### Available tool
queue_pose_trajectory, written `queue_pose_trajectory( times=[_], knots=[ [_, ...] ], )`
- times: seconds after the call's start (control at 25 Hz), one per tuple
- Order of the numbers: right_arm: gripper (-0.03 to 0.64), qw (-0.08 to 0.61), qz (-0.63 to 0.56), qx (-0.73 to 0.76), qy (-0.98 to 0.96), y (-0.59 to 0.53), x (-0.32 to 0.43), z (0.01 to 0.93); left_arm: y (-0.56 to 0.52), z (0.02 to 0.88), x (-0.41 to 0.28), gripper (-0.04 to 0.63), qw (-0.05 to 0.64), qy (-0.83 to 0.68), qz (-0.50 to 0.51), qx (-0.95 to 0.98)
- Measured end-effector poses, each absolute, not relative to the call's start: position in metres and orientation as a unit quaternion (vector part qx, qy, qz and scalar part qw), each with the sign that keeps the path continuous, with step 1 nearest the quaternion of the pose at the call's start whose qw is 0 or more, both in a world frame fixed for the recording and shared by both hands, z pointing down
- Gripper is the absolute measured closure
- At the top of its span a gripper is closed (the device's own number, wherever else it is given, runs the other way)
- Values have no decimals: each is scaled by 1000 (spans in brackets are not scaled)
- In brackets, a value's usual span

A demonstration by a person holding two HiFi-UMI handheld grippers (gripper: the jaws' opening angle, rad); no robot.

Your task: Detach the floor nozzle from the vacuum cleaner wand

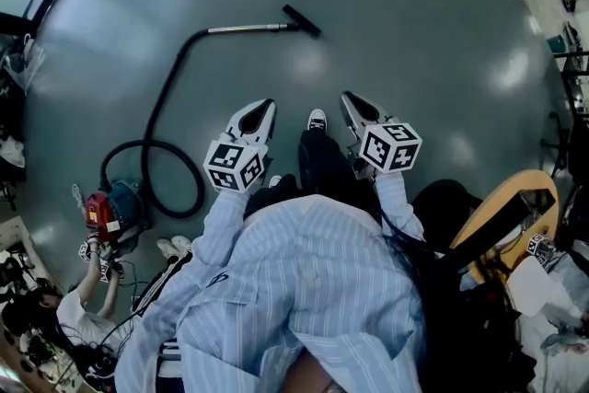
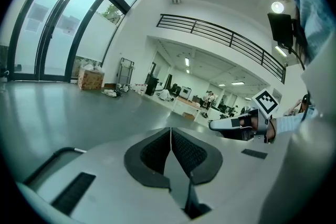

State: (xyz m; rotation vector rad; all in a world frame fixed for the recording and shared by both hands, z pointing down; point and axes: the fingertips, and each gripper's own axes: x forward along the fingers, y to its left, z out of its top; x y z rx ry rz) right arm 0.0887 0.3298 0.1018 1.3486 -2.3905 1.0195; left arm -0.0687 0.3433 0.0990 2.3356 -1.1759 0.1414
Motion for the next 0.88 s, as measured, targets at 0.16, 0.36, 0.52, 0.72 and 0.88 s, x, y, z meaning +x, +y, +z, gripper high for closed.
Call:
queue_pose_trajectory(
  times=[0.16,0.36,0.52,0.72,0.88],
  knots=[
    [597,120,348,438,-820,254,125,106,280,98,-35,589,272,-456,58,846],
    [597,143,343,416,-830,192,132,120,240,107,-36,589,285,-481,74,826],
    [597,155,347,404,-832,155,128,131,211,115,-48,589,293,-496,87,812],
    [597,163,366,415,-817,115,127,155,162,136,-66,589,315,-495,96,804],
    [595,172,379,429,-802,80,120,177,106,154,-74,588,309,-453,116,828]
  ],
)
